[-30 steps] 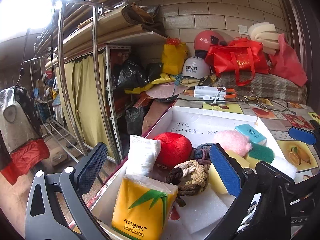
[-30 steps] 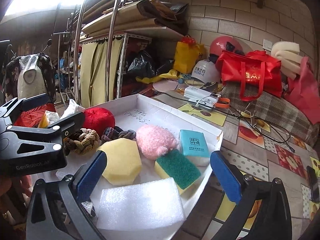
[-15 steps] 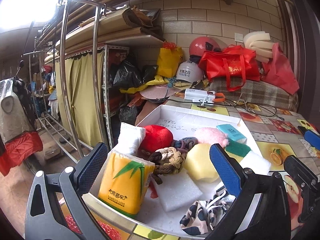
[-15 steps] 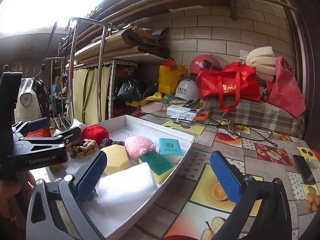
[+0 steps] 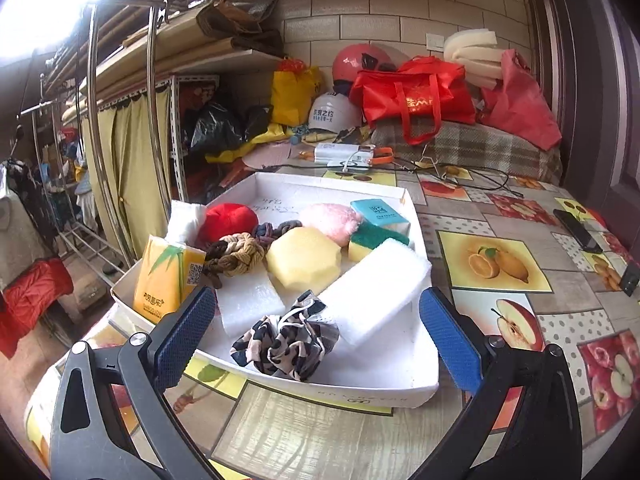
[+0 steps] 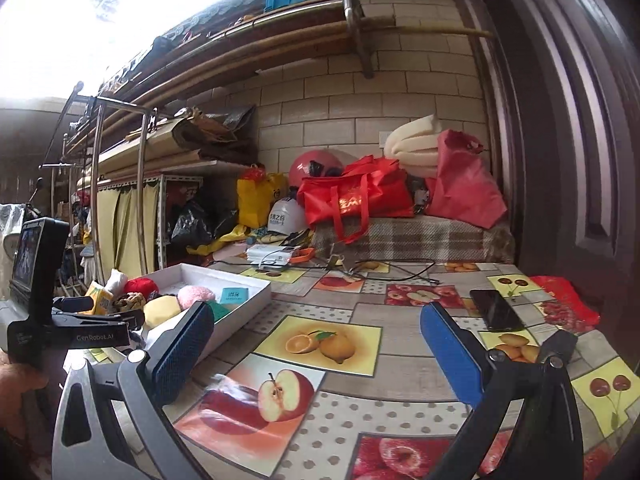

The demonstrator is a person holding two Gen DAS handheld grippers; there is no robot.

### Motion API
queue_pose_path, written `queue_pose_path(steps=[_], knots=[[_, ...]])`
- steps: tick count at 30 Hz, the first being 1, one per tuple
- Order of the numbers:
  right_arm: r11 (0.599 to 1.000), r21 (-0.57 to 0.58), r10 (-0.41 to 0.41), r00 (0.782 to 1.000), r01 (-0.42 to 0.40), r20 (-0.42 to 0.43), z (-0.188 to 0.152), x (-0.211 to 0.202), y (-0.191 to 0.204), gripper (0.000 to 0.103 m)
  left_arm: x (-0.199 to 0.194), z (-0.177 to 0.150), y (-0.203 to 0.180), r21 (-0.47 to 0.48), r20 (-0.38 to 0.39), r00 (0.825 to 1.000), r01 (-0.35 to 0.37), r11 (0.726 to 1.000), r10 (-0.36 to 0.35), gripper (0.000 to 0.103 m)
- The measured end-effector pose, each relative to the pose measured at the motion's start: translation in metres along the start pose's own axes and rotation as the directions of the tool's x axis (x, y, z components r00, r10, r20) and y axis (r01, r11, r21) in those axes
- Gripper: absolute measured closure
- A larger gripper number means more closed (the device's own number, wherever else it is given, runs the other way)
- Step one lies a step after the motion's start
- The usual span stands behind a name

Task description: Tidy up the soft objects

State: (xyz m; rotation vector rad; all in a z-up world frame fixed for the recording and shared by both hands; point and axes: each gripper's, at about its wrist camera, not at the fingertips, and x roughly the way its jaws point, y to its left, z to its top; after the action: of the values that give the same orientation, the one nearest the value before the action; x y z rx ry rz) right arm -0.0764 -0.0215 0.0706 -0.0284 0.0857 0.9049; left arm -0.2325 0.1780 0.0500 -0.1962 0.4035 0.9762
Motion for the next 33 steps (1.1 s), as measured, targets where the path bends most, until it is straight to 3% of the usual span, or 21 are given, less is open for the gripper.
queue_pose_path(steps=[2, 5, 7, 10, 11, 15, 20, 33], knots=[[0.995, 0.052, -0.082, 0.996, 0.083, -0.022, 0.001, -0.005, -0.017, 0.0, -0.015, -0.002, -0.008, 0.008, 0.044, 0.999, 0.023, 1.0, -0.023, 0.0], [0.984, 0.143, -0.088, 0.988, 0.106, -0.123, -0.005, 0.002, -0.041, 0.0, -0.029, -0.005, -0.013, -0.015, 0.066, 0.997, 0.046, 0.999, -0.045, 0.0], [0.974, 0.191, -0.092, 0.979, 0.126, -0.18, -0.01, 0.005, -0.052, 0.0, -0.029, -0.005, -0.012, -0.057, 0.03, 0.999, 0.034, 0.998, -0.033, 0.0], [0.963, 0.253, -0.056, 0.986, 0.096, -0.159, -0.013, -0.002, -0.062, 0.0, -0.019, -0.006, -0.007, -0.113, -0.03, 0.999, 0.026, 0.993, -0.03, 0.0], [0.961, 0.259, -0.056, 0.986, 0.096, -0.155, -0.013, -0.003, -0.063, 0.0, -0.017, -0.006, -0.008, -0.091, -0.027, 0.999, 0.018, 0.996, -0.02, 0.0], [0.955, 0.27, -0.074, 0.982, 0.12, -0.175, -0.016, -0.005, -0.067, 0.0, -0.017, -0.008, -0.023, 0.038, -0.01, 0.989, -0.144, 0.989, 0.145, 0.0], [0.955, 0.261, -0.091, 0.977, 0.14, -0.19, -0.016, -0.003, -0.067, 0.0, -0.024, -0.011, -0.03, 0.065, 0.013, 0.99, -0.143, 0.988, 0.143, 0.0], [0.989, 0.07, -0.119, 0.978, 0.133, -0.17, -0.011, -0.002, -0.035, 0.0, -0.021, -0.011, -0.029, 0.057, 0.0, 0.994, -0.114, 0.992, 0.114, 0.0]])
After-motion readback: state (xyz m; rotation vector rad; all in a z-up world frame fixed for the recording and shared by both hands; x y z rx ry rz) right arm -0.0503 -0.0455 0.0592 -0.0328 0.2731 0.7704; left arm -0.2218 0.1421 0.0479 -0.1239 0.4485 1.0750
